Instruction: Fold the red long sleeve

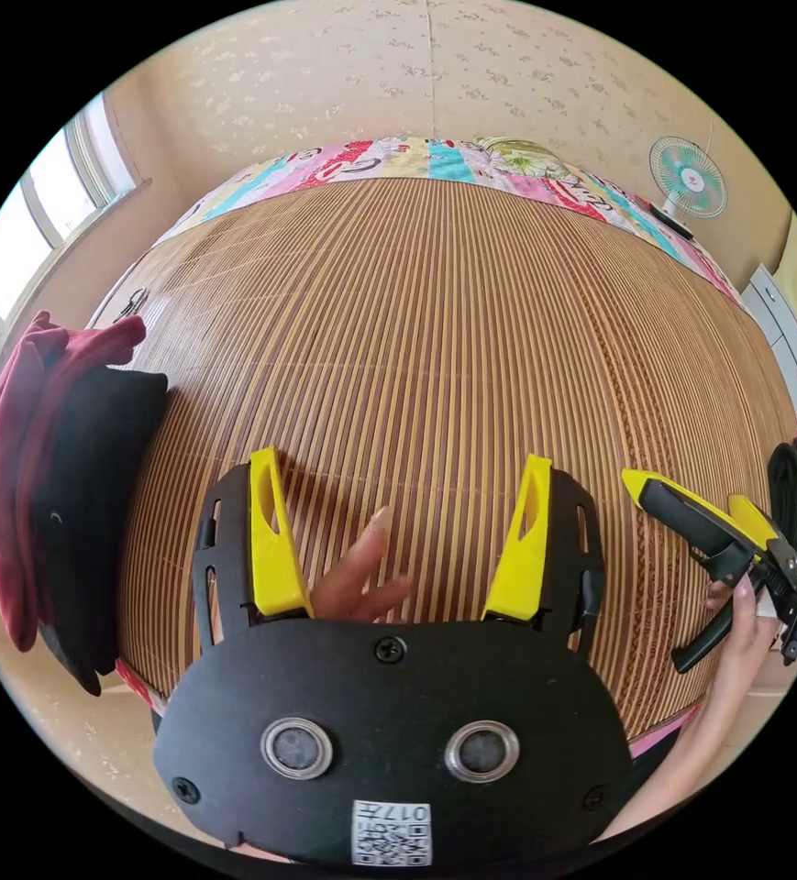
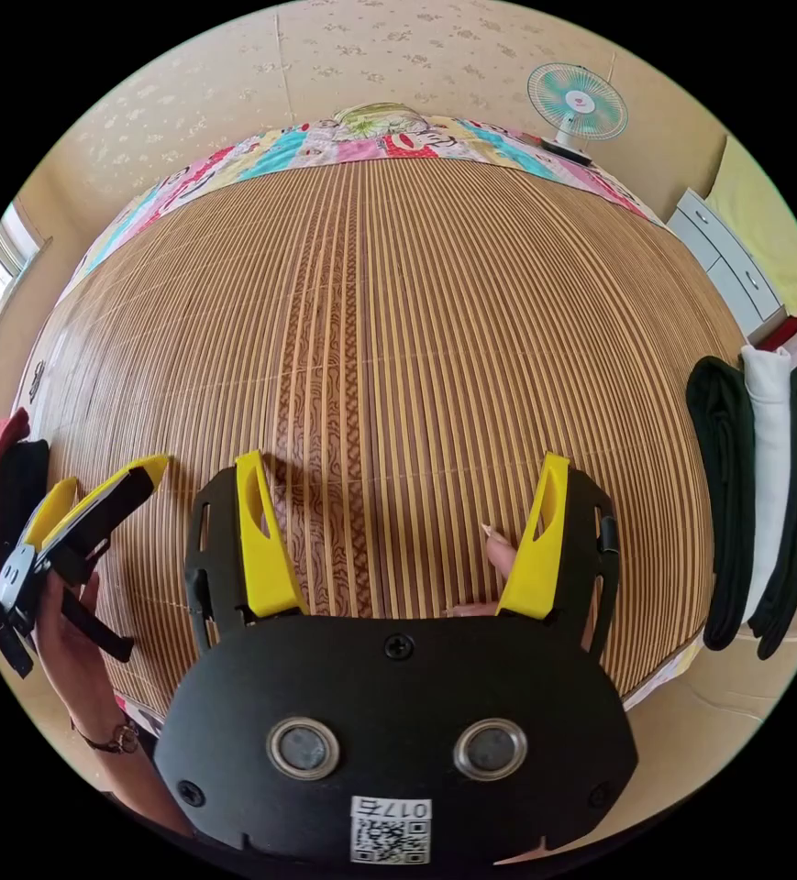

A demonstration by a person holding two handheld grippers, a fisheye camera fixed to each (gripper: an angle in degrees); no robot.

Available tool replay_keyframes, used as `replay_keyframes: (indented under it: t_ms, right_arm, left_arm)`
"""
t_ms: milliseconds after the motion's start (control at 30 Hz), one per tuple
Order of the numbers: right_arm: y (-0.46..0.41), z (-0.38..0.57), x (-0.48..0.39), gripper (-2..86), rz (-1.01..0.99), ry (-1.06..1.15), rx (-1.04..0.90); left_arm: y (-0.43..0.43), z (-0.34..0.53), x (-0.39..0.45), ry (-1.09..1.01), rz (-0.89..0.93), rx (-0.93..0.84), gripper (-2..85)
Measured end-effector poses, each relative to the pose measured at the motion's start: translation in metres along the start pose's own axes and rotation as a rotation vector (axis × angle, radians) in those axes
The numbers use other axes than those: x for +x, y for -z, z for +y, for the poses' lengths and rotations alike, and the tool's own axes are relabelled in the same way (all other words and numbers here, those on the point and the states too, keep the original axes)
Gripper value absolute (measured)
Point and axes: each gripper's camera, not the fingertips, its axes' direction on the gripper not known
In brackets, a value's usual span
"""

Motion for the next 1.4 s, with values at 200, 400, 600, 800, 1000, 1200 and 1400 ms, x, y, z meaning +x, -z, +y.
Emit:
replay_keyframes:
  t_ms: [200, 400, 600, 800, 1000, 1200, 1400]
  right_arm:
    - [-0.003, 0.000, 0.005, 37.9, 0.002, -0.003, -0.002]
    - [-0.008, -0.002, 0.014, 38.3, -0.008, 0.038, -0.022]
    - [0.000, 0.021, 0.028, 36.4, -0.045, 0.133, -0.008]
    - [0.002, 0.043, 0.027, 35.4, -0.050, 0.175, 0.010]
    - [-0.001, 0.054, 0.018, 37.8, -0.045, 0.214, -0.009]
    - [-0.001, 0.067, 0.015, 38.4, -0.040, 0.197, -0.019]
    - [0.001, 0.083, 0.013, 38.5, -0.051, 0.181, -0.024]
  left_arm:
    - [-0.001, -0.004, -0.004, 0.000, 0.007, -0.007, 33.7]
    - [-0.001, -0.004, -0.004, -0.001, 0.013, -0.002, 34.1]
    - [0.012, 0.014, -0.012, -0.049, 0.053, 0.022, 30.0]
    - [0.022, 0.029, -0.012, -0.059, 0.048, 0.035, 26.6]
    - [0.029, 0.037, -0.006, -0.059, 0.045, 0.050, 26.6]
    - [0.038, 0.044, 0.003, -0.058, 0.047, 0.058, 26.6]
    - [0.052, 0.051, 0.015, -0.057, 0.043, 0.059, 26.5]
